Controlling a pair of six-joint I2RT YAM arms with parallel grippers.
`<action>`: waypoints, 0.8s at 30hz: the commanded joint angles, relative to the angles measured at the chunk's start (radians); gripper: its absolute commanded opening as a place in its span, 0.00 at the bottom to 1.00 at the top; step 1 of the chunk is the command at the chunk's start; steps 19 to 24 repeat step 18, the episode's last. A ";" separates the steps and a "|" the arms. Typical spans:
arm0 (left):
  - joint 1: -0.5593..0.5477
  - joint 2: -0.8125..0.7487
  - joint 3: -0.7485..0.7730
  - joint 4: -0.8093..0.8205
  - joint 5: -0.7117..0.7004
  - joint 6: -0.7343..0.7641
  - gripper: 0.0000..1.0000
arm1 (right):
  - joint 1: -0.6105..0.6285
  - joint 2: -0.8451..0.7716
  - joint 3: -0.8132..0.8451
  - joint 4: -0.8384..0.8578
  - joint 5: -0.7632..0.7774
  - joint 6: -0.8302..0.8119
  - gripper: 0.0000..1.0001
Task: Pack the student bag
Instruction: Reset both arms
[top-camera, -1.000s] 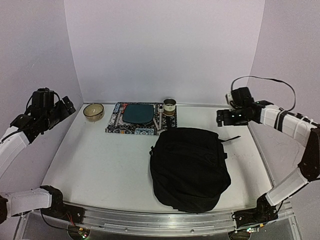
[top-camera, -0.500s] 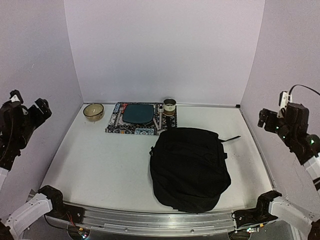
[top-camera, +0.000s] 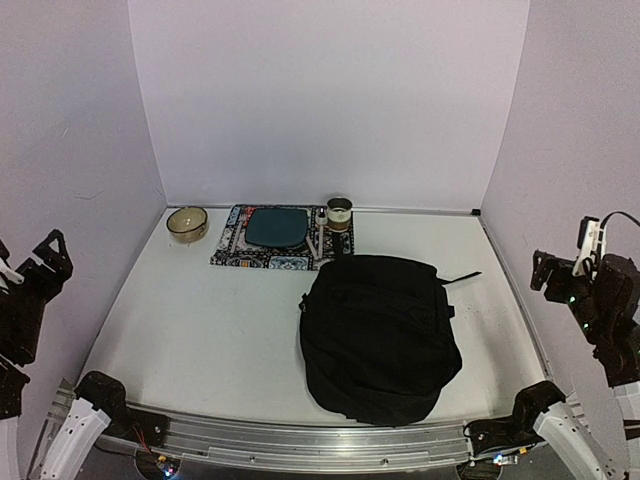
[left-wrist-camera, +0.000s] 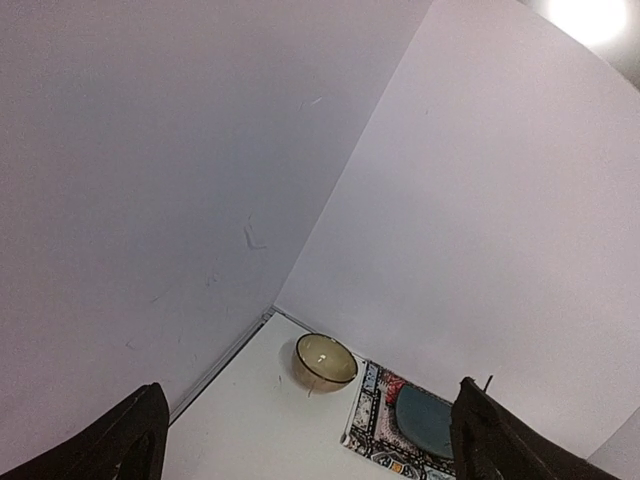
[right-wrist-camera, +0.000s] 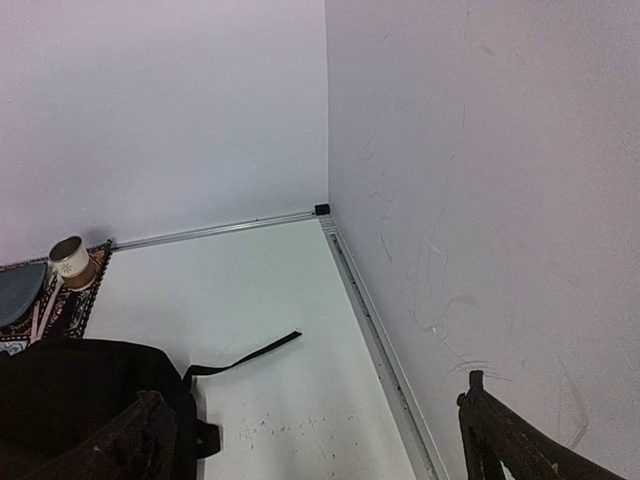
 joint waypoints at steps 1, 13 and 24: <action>0.005 -0.042 -0.017 0.000 -0.034 -0.001 1.00 | 0.003 -0.013 -0.011 0.022 -0.016 -0.022 0.98; 0.005 0.065 -0.017 -0.002 0.005 0.029 0.99 | 0.002 0.006 -0.014 0.027 -0.032 -0.024 0.98; 0.006 0.087 -0.017 -0.001 0.014 0.036 0.99 | 0.002 0.010 -0.015 0.031 -0.031 -0.027 0.98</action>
